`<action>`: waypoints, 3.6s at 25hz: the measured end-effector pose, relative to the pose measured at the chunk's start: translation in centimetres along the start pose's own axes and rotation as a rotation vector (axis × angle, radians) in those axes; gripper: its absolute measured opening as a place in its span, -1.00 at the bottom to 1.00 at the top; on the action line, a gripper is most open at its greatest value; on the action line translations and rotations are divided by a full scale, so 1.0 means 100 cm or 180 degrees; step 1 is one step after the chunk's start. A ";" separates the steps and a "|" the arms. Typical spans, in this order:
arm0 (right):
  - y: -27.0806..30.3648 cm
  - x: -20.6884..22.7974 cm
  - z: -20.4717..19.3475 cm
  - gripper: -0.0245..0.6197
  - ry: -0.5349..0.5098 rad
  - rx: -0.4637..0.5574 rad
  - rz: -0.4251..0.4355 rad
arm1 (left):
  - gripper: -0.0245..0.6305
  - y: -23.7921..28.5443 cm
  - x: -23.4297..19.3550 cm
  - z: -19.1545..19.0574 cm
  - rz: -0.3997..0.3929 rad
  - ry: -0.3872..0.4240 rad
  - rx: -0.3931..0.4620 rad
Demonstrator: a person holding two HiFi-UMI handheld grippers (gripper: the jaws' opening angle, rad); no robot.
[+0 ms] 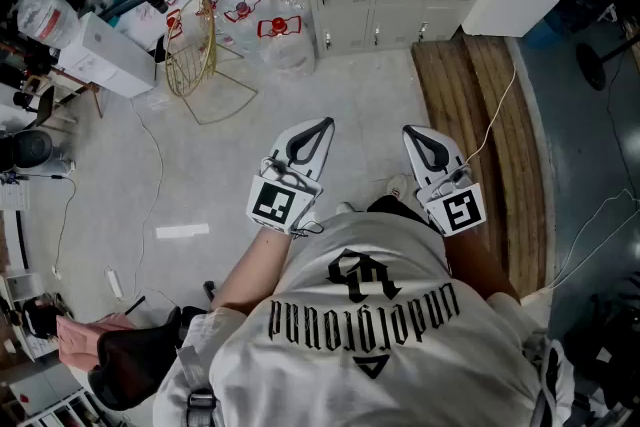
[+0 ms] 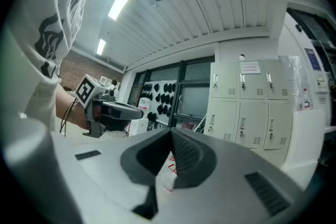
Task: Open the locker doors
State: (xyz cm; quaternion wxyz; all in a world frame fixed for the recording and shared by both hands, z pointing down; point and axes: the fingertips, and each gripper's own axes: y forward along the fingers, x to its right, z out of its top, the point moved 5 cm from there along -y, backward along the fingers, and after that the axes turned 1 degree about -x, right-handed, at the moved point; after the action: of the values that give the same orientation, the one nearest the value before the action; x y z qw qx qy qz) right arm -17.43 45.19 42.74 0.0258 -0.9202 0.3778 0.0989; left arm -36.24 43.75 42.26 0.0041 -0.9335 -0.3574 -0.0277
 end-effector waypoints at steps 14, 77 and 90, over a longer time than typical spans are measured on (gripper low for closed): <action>-0.006 0.015 -0.001 -0.91 0.0039 0.0015 0.0006 | -0.91 0.014 0.008 0.000 0.0005 0.0087 0.0044; 0.069 0.440 -0.100 -0.26 0.0539 -0.0233 -0.0851 | -0.90 0.519 -0.043 0.015 -0.1033 0.0175 0.0029; 0.179 0.511 -0.106 -0.26 0.0517 -0.0140 -0.1007 | -0.90 0.587 -0.155 0.014 -0.1095 0.0202 0.0066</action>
State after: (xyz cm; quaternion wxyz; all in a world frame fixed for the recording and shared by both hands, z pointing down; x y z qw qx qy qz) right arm 7.20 -4.14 43.29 -0.0097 -0.9735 0.2269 0.0271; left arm -8.50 -10.25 40.69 0.0202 -0.8571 -0.5119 -0.0539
